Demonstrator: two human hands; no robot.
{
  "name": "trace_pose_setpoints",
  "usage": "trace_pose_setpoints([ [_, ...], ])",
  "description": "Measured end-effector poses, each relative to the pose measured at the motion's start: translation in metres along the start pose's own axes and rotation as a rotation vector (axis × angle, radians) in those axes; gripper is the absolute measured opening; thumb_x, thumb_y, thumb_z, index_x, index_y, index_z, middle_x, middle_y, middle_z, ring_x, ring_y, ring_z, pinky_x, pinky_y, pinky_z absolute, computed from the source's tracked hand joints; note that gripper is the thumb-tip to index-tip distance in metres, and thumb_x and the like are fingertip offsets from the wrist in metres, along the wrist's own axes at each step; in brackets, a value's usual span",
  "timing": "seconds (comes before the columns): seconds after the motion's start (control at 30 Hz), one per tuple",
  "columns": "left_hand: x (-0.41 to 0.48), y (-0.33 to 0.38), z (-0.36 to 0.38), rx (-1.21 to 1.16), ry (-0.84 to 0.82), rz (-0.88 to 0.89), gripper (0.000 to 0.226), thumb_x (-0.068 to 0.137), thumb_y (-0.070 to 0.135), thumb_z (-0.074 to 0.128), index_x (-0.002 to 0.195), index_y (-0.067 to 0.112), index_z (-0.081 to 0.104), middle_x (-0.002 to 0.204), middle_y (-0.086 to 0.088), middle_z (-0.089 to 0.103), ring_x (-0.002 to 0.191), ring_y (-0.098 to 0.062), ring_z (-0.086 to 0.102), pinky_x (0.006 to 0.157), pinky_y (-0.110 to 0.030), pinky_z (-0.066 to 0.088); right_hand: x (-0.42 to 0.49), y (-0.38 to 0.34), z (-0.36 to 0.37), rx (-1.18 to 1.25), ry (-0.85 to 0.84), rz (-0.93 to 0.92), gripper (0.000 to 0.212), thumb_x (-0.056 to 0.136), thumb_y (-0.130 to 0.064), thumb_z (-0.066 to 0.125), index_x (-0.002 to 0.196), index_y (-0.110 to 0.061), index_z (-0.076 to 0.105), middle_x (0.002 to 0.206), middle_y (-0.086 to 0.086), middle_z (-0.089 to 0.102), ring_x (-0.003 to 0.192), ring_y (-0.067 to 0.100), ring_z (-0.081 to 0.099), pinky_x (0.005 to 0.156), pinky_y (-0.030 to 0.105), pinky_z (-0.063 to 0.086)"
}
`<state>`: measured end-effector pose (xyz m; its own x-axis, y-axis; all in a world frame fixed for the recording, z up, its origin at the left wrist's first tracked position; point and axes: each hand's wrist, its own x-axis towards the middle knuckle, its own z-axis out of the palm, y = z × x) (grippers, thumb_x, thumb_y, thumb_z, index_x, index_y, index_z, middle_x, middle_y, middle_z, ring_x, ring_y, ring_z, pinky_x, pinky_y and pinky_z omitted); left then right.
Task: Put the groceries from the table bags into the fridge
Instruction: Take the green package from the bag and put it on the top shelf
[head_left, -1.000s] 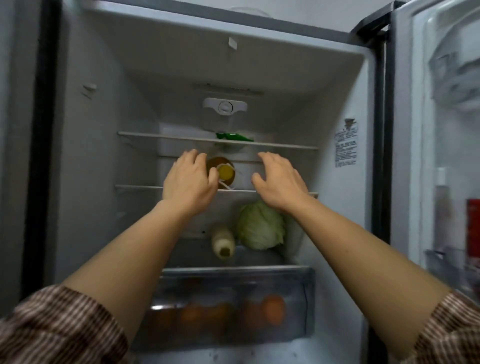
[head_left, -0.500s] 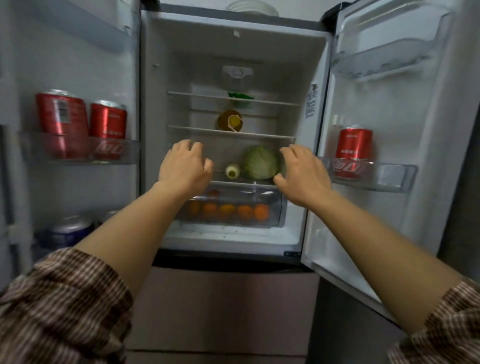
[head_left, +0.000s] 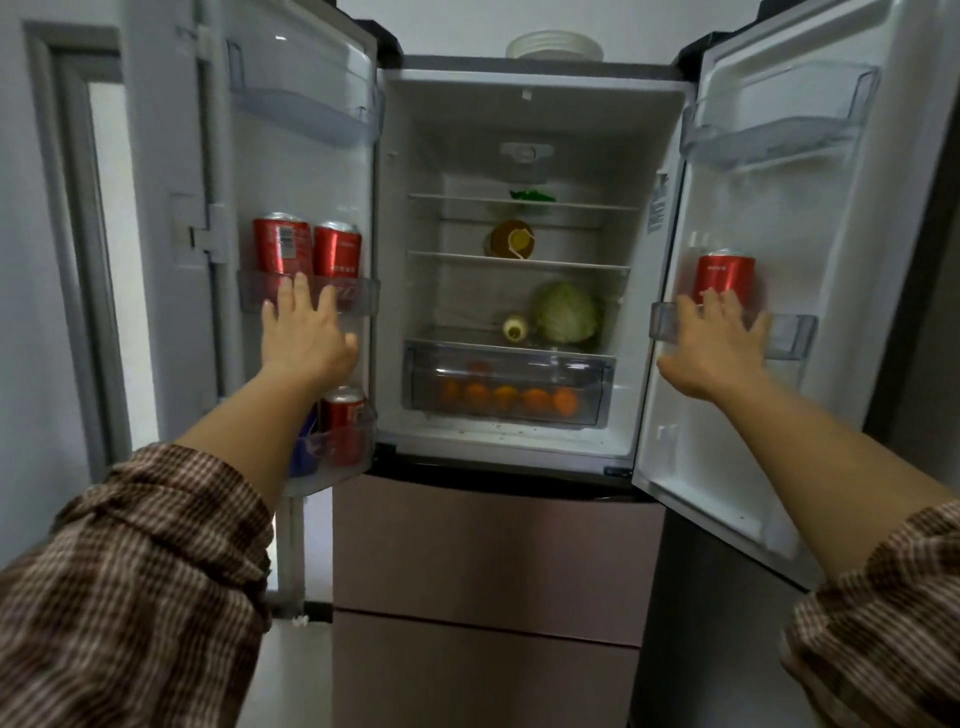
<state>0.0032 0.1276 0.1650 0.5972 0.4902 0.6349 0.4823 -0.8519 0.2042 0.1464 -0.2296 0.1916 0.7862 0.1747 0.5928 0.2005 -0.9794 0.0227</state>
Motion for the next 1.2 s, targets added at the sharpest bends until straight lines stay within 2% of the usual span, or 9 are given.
trace_pose_setpoints([
  [0.17,0.017,-0.025,-0.009,0.041,-0.01,-0.003,0.072,0.095,0.034,0.043,0.153,0.011,0.006,0.161,-0.011,0.001,0.148,-0.028,-0.004,0.12,-0.048,0.004,0.0,0.005,0.001,-0.057,-0.044,0.06,0.08,0.087,-0.034,0.061,0.149,-0.008,0.019,0.157,0.016,0.018,0.147,0.031,0.01,0.112,0.065,0.007],
  [0.33,0.026,-0.019,-0.009,0.019,0.042,-0.006,0.071,0.085,0.036,0.059,0.14,0.002,0.031,0.148,-0.019,0.032,0.143,-0.033,0.02,0.117,-0.051,0.017,0.002,-0.002,0.007,-0.073,0.022,0.079,0.071,0.081,-0.029,0.064,0.14,-0.004,0.033,0.141,0.018,0.039,0.134,0.033,0.031,0.113,0.063,0.011],
  [0.57,0.023,0.018,0.006,0.092,0.118,-0.007,0.074,0.08,0.037,0.064,0.137,0.001,0.034,0.138,-0.019,0.041,0.134,-0.035,0.032,0.115,-0.051,0.024,0.007,-0.019,0.014,-0.146,0.037,0.056,0.075,0.078,-0.038,0.066,0.137,-0.005,0.034,0.138,0.022,0.041,0.131,0.038,0.033,0.111,0.068,0.017],
  [0.67,0.021,0.045,0.012,0.083,0.108,0.027,0.074,0.079,0.038,0.065,0.136,0.002,0.034,0.137,-0.017,0.041,0.132,-0.034,0.033,0.116,-0.051,0.021,0.007,-0.031,0.014,-0.143,0.026,0.029,0.078,0.078,-0.04,0.066,0.139,-0.006,0.032,0.14,0.022,0.039,0.132,0.038,0.032,0.111,0.066,0.017],
  [0.77,0.02,0.071,0.017,0.042,0.053,0.091,0.079,0.08,0.039,0.063,0.142,0.004,0.029,0.144,-0.016,0.034,0.139,-0.033,0.024,0.118,-0.05,0.012,0.006,-0.042,0.013,-0.102,0.005,-0.043,0.079,0.079,-0.039,0.064,0.142,-0.008,0.029,0.147,0.021,0.031,0.138,0.037,0.023,0.112,0.066,0.013],
  [0.9,0.017,0.1,0.021,-0.068,-0.041,0.226,0.085,0.087,0.04,0.056,0.152,0.009,0.011,0.16,-0.01,0.007,0.148,-0.027,-0.001,0.117,-0.044,-0.006,0.004,-0.048,0.01,0.122,-0.018,-0.194,0.078,0.083,-0.035,0.062,0.148,-0.016,0.024,0.158,0.011,0.017,0.148,0.026,0.01,0.115,0.058,0.001],
  [1.0,0.008,0.114,0.018,-0.099,0.104,0.378,0.083,0.09,0.04,0.053,0.153,0.011,0.007,0.161,-0.01,-0.004,0.147,-0.025,-0.011,0.116,-0.039,-0.011,-0.003,-0.051,0.004,0.297,0.099,-0.236,0.072,0.086,-0.025,0.06,0.149,-0.017,0.026,0.159,0.007,0.02,0.148,0.022,0.014,0.119,0.053,0.007],
  [1.07,0.003,0.12,0.017,-0.106,0.238,0.435,0.082,0.09,0.037,0.051,0.153,0.009,0.005,0.161,-0.011,-0.008,0.147,-0.025,-0.015,0.114,-0.036,-0.015,-0.004,-0.047,0.0,0.31,0.217,-0.217,0.069,0.087,-0.023,0.059,0.148,-0.018,0.028,0.159,0.005,0.02,0.148,0.021,0.012,0.119,0.053,0.007],
  [1.2,0.007,0.117,0.024,-0.132,0.417,0.358,0.087,0.09,0.035,0.05,0.152,0.006,-0.005,0.159,-0.014,-0.016,0.145,-0.027,-0.02,0.116,-0.039,-0.015,0.003,-0.025,-0.004,0.178,0.452,-0.131,0.079,0.085,-0.029,0.06,0.151,-0.017,0.018,0.162,0.009,0.007,0.149,0.026,0.0,0.117,0.052,-0.001],
])
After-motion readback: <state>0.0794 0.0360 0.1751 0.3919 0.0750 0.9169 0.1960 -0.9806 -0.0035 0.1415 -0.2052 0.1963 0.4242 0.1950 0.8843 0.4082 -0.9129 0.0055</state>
